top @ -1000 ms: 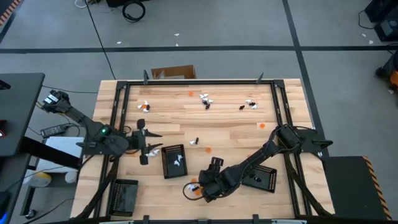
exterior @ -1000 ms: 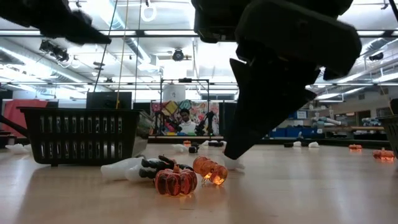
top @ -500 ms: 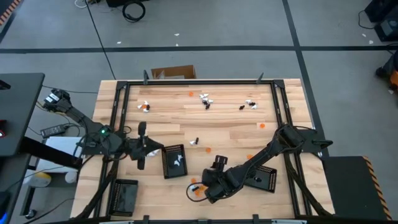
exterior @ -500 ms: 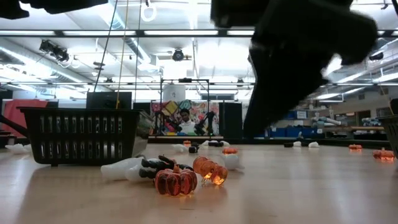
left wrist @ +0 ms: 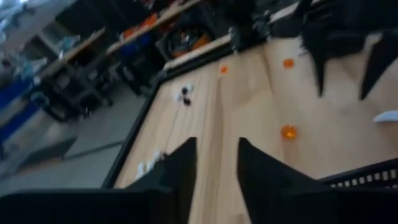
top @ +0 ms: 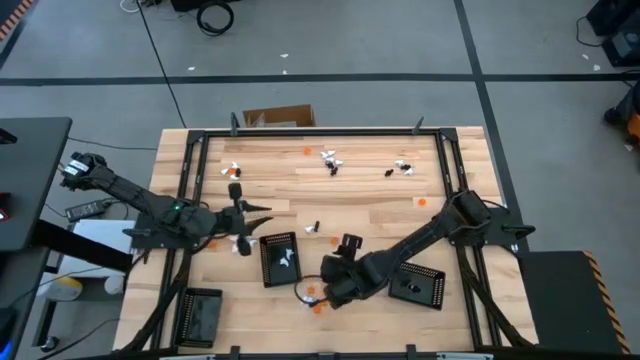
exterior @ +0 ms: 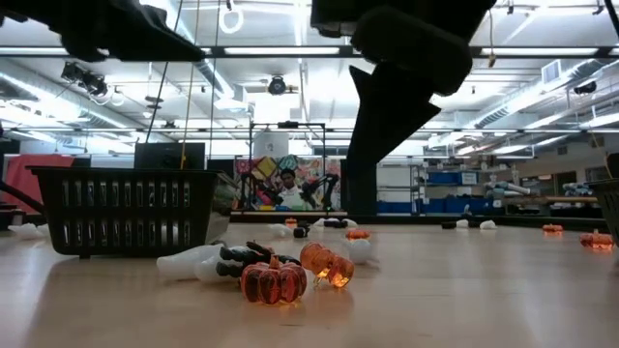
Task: Sort Halloween decoration
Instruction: Put the white ghost toy into the middle black basket
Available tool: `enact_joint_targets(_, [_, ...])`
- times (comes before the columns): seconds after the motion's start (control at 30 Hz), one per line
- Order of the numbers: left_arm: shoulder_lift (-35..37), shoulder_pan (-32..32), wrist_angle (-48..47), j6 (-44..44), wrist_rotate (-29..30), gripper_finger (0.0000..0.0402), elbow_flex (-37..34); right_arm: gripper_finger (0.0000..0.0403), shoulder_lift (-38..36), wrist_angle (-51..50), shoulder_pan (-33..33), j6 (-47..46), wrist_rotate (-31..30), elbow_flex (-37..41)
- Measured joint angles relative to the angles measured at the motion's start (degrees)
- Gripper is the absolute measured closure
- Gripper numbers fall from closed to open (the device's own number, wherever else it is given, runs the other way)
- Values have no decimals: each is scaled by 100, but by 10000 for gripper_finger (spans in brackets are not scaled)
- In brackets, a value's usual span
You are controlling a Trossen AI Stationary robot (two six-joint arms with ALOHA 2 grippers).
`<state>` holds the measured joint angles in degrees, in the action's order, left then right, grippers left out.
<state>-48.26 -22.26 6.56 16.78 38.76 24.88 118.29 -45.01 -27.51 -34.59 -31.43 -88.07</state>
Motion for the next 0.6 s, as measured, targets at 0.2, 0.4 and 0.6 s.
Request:
enact_joint_targets(0.2, [-87,325,-357,-907,-203,213,0,188,-1,178,500,505,765,0])
enact_joint_targets(0.4, [-87,12,-568,-1168,-378,207,0,188,2,622,384,520,1407,0])
enact_joint_targets(0.6, [-85,-261,-441,72,-370,210,161,188,2,356,47,13,775,0])
